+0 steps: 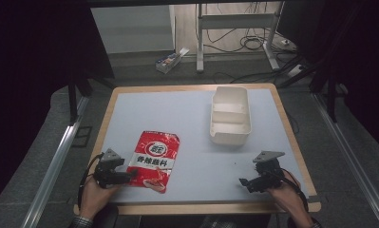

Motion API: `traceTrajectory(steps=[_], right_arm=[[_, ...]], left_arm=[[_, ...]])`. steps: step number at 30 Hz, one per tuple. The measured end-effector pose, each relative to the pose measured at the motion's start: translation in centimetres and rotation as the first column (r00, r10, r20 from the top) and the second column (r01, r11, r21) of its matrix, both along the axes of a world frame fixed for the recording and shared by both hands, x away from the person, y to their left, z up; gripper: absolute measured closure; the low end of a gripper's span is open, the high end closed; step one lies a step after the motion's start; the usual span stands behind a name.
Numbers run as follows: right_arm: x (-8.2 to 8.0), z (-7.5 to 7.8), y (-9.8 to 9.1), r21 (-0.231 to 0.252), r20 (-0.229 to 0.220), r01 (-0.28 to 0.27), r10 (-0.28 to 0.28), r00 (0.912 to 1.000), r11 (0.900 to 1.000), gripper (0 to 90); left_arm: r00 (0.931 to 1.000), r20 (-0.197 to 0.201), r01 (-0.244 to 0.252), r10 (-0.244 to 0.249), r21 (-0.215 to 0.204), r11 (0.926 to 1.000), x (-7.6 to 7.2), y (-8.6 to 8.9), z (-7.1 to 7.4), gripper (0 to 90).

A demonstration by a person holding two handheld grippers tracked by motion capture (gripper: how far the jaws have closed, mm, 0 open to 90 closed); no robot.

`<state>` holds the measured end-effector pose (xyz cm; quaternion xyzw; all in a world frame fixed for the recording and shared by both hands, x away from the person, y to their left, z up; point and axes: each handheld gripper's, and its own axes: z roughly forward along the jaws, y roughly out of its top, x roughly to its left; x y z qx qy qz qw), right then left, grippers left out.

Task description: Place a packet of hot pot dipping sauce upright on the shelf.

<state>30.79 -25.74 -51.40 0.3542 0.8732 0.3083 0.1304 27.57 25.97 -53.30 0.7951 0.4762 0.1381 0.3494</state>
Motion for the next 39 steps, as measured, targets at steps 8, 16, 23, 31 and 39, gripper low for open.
traceTrajectory(steps=[8,16,23,31,39], right_arm=[[0.1,0.0,-0.1,-0.001,0.005,-0.004,0.004,1.0000,1.0000,0.1],[0.2,-0.3,0.2,-0.030,-0.002,-0.013,0.013,0.9999,0.9995,0.9],[0.2,-0.4,0.3,-0.043,0.004,-0.011,0.011,0.9999,0.9990,1.2],[0.2,-0.6,0.4,-0.065,0.002,-0.021,0.021,0.9998,0.9976,1.6],[0.3,-0.8,0.6,-0.067,-0.006,-0.030,0.030,0.9995,0.9973,1.6]], left_arm=[[0.9995,-0.025,-0.018,0.017,-0.014,0.9997,1.3,0.2,0.1,54.6],[0.9987,-0.044,-0.027,0.026,-0.028,0.9992,3.0,0.6,0.0,84.8],[0.9954,-0.069,-0.068,0.065,-0.033,0.9972,5.5,1.2,-0.5,89.9],[0.9936,-0.082,-0.082,0.078,-0.048,0.9955,7.7,1.3,-0.9,89.9],[0.9945,-0.104,-0.024,0.015,-0.084,0.9962,8.9,0.4,-0.9,90.0]])
